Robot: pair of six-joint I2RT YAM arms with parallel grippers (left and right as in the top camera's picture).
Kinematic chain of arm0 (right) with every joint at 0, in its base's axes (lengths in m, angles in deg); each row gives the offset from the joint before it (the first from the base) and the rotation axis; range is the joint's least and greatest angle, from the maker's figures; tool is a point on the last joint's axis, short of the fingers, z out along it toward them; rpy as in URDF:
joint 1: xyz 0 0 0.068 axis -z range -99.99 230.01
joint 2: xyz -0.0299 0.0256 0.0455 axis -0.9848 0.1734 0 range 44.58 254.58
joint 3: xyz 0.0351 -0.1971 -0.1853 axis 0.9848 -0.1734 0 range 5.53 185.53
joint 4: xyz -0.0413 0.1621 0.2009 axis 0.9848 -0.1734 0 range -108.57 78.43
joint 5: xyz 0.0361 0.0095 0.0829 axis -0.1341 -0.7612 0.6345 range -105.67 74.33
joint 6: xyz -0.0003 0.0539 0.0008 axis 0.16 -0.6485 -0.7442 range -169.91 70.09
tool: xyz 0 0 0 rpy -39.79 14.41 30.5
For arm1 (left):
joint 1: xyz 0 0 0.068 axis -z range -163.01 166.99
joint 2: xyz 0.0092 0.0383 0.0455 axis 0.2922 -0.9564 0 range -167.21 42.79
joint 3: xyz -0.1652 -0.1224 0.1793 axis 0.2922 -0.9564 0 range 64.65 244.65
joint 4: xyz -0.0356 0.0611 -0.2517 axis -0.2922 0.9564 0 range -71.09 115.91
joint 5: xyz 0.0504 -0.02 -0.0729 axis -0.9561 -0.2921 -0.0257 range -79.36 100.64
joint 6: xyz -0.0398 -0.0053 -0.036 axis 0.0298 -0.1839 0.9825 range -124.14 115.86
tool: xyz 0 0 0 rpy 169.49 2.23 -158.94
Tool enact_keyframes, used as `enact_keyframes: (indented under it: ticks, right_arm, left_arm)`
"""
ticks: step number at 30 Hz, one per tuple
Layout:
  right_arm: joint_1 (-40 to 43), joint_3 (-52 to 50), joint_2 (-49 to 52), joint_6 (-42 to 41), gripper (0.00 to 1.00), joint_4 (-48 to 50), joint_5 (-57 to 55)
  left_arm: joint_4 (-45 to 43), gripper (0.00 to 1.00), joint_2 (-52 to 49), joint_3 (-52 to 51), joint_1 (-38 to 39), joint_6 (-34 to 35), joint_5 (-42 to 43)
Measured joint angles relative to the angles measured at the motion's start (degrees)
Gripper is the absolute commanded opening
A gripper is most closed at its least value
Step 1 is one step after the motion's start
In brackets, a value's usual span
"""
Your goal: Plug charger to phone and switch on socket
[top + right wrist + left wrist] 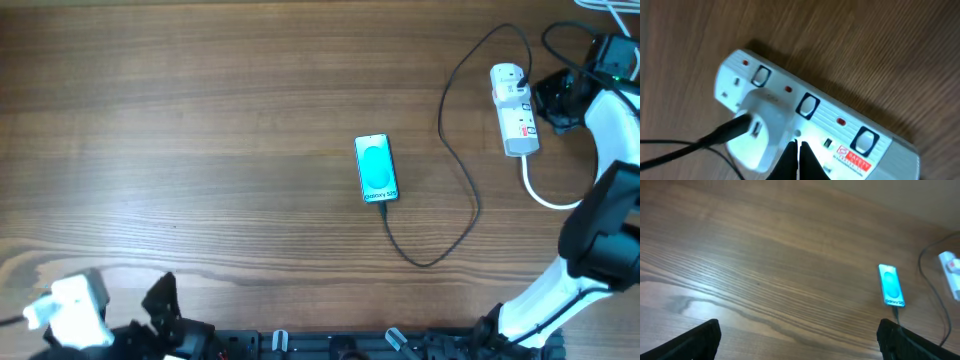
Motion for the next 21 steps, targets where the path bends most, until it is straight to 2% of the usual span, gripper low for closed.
enact_keyframes:
  ticks: [11,21]
  right_arm:
    - [-0.28,0.00,6.21,-0.57,0.05,6.29,0.33]
    - [-1.75,1.29,7.34,0.52,0.05,6.27,-3.98]
  left_arm:
    - [-0.22,1.00,2.71,0.00,0.00,0.00,0.00]
    - [-0.22,1.00,2.71,0.00,0.00,0.00,0.00]
